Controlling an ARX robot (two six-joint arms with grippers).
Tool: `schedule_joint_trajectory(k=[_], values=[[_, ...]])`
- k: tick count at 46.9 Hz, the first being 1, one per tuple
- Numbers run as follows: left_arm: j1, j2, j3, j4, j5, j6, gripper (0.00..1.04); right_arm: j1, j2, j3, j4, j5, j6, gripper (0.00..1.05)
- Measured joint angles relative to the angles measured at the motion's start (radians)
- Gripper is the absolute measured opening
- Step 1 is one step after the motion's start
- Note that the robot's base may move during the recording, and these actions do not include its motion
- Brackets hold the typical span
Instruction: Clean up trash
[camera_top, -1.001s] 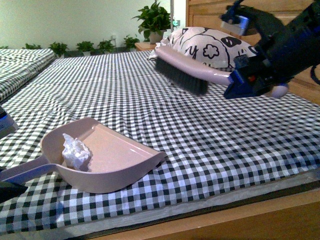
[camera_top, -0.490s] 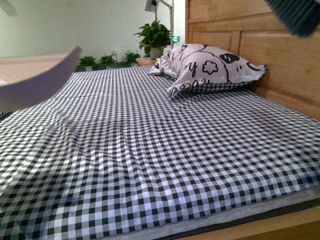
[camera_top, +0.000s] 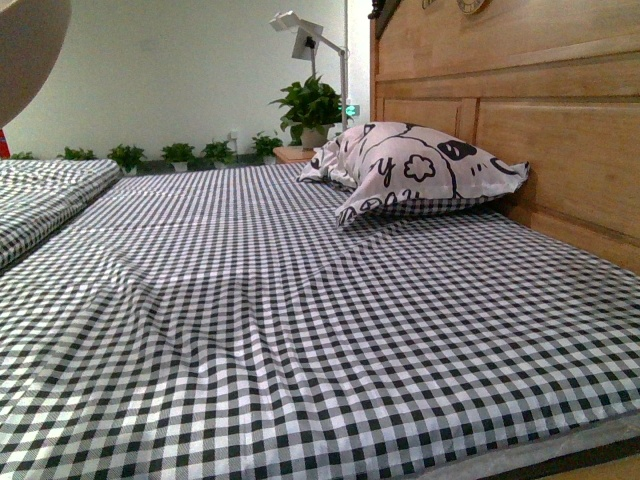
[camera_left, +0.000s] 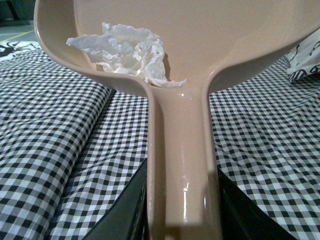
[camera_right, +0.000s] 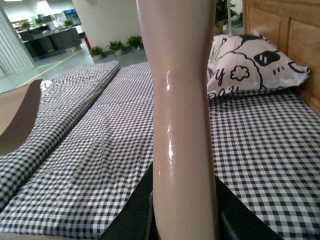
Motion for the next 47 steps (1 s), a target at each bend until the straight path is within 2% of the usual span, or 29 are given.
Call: schedule_joint_trajectory(k=[5, 11, 15, 19, 47], values=[[-0.085, -0.125, -0.049, -0.05, -0.1, 0.012, 0.28, 0.037, -0.051, -0.022, -0.008, 0.074, 0.006, 0.19], [-0.245, -0.266, -0.118, -0.071, -0.259, 0.049, 0.28, 0.089, -0.117, -0.048, -0.021, 0.209, 0.014, 0.19], [-0.294, -0.303, -0.146, -0.071, -0.291, 0.04, 0.28, 0.098, -0.143, -0.052, -0.031, 0.287, 0.002, 0.19], [-0.303, -0.309, -0.157, -0.071, -0.298, 0.029, 0.28, 0.097, -0.152, -0.051, -0.049, 0.352, -0.021, 0.19], [-0.305, -0.311, -0.159, -0.071, -0.299, 0.026, 0.28, 0.099, -0.151, -0.051, -0.05, 0.351, -0.039, 0.19]])
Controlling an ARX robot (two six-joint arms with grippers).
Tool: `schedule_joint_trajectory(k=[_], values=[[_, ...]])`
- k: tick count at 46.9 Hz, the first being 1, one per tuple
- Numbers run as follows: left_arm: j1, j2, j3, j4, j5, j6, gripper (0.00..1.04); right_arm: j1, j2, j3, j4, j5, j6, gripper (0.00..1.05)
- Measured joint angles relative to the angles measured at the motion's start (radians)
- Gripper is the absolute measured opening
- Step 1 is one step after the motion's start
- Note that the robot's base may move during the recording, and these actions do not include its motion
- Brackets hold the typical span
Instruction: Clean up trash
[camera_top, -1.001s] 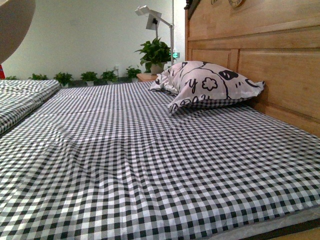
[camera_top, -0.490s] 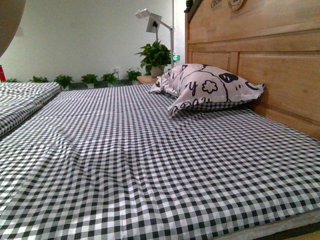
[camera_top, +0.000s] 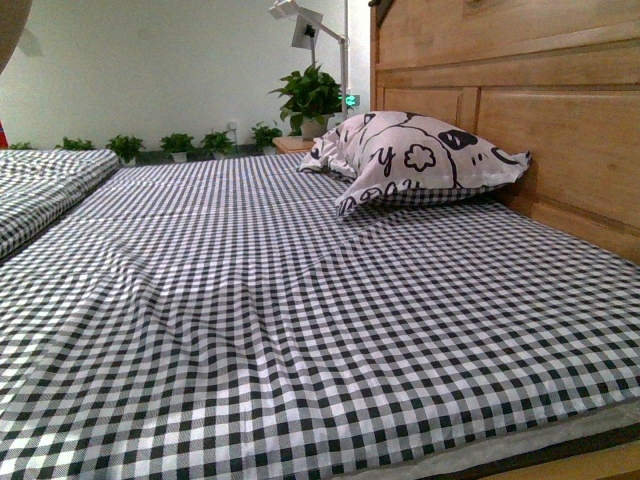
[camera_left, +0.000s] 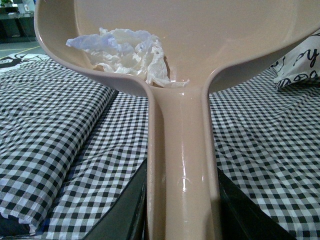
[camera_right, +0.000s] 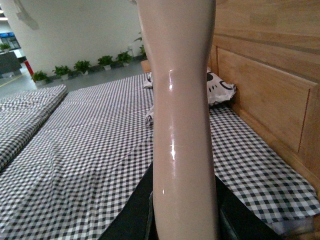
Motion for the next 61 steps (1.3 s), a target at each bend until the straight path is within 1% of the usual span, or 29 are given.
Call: schedule_joint_trajectory(k=[61], values=[[-0.001, 0.0, 0.0, 0.0, 0.0, 0.0, 0.28, 0.0, 0.0, 0.0, 0.0, 0.0, 0.0, 0.19]])
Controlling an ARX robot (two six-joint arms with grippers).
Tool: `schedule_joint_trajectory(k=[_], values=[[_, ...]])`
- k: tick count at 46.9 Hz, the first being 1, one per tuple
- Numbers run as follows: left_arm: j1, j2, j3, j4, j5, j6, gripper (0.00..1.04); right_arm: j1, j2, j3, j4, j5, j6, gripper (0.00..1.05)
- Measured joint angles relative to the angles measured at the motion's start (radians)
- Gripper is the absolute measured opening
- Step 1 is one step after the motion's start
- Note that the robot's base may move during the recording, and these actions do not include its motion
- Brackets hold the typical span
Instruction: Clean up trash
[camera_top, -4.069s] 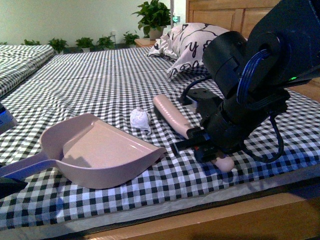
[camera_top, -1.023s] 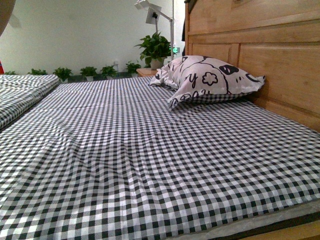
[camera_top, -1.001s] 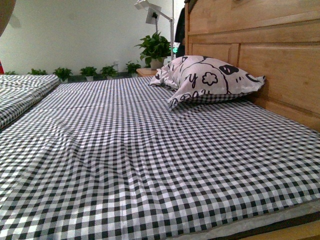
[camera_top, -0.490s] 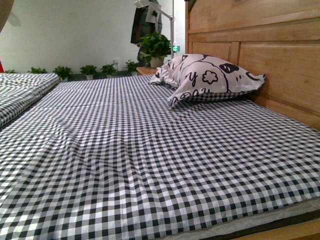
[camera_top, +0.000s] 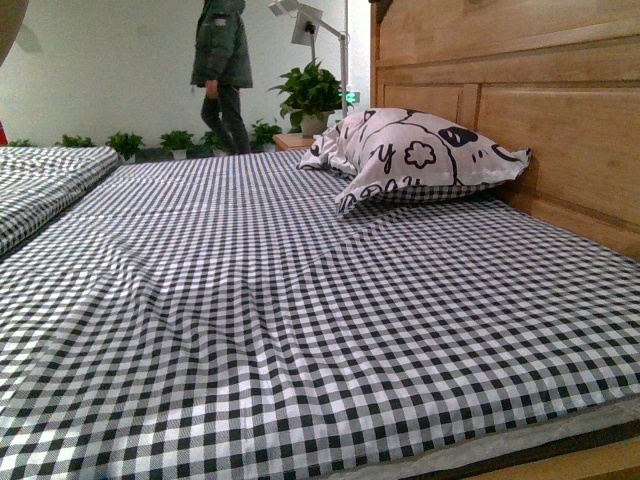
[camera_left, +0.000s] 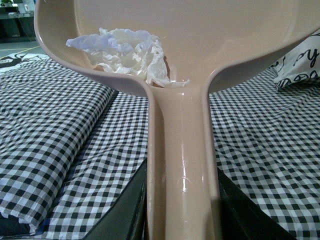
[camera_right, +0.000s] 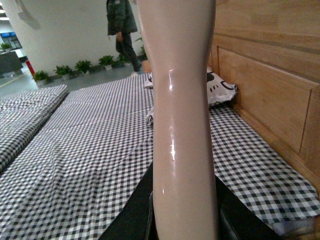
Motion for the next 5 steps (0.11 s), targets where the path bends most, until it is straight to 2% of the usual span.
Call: schedule_joint_trajectory(k=[5], values=[[0.0, 0.0, 0.0, 0.0, 0.0, 0.0, 0.28, 0.0, 0.0, 0.0, 0.0, 0.0, 0.0, 0.19]])
